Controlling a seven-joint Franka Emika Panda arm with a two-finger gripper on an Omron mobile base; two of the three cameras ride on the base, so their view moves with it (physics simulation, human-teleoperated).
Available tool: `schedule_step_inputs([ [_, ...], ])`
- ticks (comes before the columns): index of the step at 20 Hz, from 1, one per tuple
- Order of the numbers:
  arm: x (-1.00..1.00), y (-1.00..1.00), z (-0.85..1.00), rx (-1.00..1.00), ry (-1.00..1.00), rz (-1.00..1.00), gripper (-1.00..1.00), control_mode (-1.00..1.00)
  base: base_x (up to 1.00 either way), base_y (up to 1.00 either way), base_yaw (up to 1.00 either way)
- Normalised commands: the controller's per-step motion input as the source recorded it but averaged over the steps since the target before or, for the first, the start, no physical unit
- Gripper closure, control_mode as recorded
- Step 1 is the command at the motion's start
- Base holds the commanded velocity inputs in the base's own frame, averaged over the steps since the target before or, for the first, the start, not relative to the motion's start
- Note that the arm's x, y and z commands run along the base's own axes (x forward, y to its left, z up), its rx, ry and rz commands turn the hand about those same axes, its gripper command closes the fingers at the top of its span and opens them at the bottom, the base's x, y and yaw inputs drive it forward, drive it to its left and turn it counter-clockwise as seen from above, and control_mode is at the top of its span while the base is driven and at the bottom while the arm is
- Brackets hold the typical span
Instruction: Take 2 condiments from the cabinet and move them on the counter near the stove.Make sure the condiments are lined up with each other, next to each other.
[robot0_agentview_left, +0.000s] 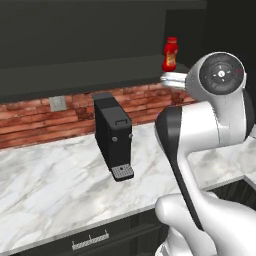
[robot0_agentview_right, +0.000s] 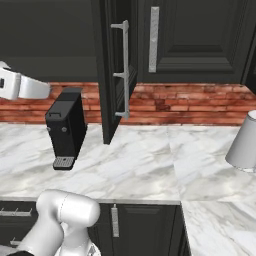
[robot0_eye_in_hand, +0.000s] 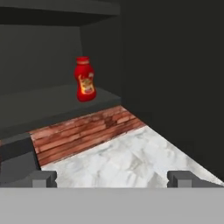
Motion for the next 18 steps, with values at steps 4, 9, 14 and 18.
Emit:
schedule_step_inputs([
  [4,0.64,-0.02,0.00,-0.01,0.14,-0.11,-1.00,-1.00,0.00,0.00,0.00],
  [9,0.59,-0.12,0.00,0.00,0.12,-0.06,-1.00,-1.00,0.00,0.00,0.00],
  [14,0.44,-0.15,-0.04,0.00,0.00,-0.04,-1.00,-1.00,0.00,0.00,0.00],
  [18,0.37,-0.16,-0.28,-0.04,-0.05,-0.04,-1.00,-1.00,0.00,0.00,0.00],
])
